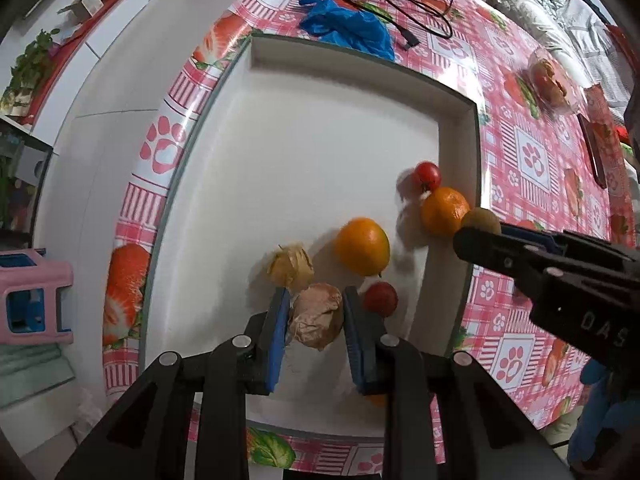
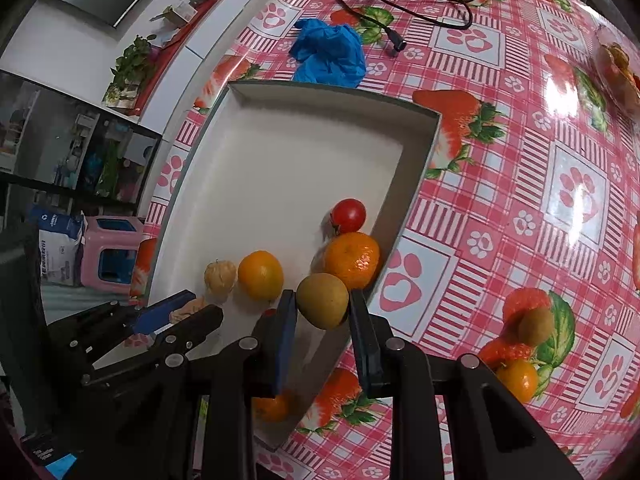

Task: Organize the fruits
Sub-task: 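Open both grippers to drop the beige fruit and kiwi into the tray, then move both grippers back to the loose mandarin and kiwi on the tablecloth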

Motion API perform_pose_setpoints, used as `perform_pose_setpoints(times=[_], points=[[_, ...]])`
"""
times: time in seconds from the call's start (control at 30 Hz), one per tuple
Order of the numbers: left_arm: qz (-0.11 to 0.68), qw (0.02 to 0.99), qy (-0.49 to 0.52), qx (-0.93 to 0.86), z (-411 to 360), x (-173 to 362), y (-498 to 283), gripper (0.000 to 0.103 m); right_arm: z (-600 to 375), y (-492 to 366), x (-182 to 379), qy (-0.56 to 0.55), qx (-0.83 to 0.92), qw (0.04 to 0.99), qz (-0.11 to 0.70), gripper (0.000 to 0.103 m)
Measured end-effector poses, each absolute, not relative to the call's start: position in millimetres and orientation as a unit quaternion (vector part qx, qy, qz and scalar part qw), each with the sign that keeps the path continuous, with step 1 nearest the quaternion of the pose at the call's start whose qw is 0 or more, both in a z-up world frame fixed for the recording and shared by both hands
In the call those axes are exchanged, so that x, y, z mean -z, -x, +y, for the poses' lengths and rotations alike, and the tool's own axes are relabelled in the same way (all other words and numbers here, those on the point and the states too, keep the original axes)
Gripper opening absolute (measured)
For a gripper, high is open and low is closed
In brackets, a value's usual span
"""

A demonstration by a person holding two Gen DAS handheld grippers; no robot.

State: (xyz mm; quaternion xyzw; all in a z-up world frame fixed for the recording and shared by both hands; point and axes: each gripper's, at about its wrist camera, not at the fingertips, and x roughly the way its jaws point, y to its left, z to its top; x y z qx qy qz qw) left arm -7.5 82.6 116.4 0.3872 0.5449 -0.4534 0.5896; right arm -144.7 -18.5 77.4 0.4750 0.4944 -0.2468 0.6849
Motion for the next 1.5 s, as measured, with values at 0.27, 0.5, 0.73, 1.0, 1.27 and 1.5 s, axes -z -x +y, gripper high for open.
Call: perform_pose_setpoints(times=[0.27, 0.5, 0.73, 1.0, 1.27, 1.5], points=[[0.548, 0.595, -0.382, 0.446, 72.3, -111.8, -5.3, 0.029, -24.8, 128.1, -70.7, -0.472, 0.246, 0.685, 0.497, 0.027], [0.553, 0.580, -0.400, 0.445, 77.8, -102.2, -2.6, 0.053, -24.2, 110.0, -68.5, -0.472, 0.231, 0.688, 0.501, 0.028], [0.552, 0.586, -0.399, 0.438, 87.1, -102.0, -8.8, 0.080, -22.9, 103.3, -66.9, -0.479, 0.225, 0.680, 0.508, 0.055], [0.548, 0.589, -0.401, 0.437, 88.3, -104.5, -8.7, 0.080, -27.8, 108.4, -86.6, -0.476, 0.241, 0.692, 0.487, 0.092], [0.544, 0.554, -0.412, 0.477, 80.4, -108.6, 16.2, 0.080, -38.9, 168.5, -91.4, -0.475, 0.313, 0.666, 0.482, 0.103], [0.540, 0.524, -0.423, 0.505, 76.3, -111.4, 52.3, 0.080, -26.6, 248.4, -65.0, -0.495, 0.383, 0.588, 0.512, 0.103]])
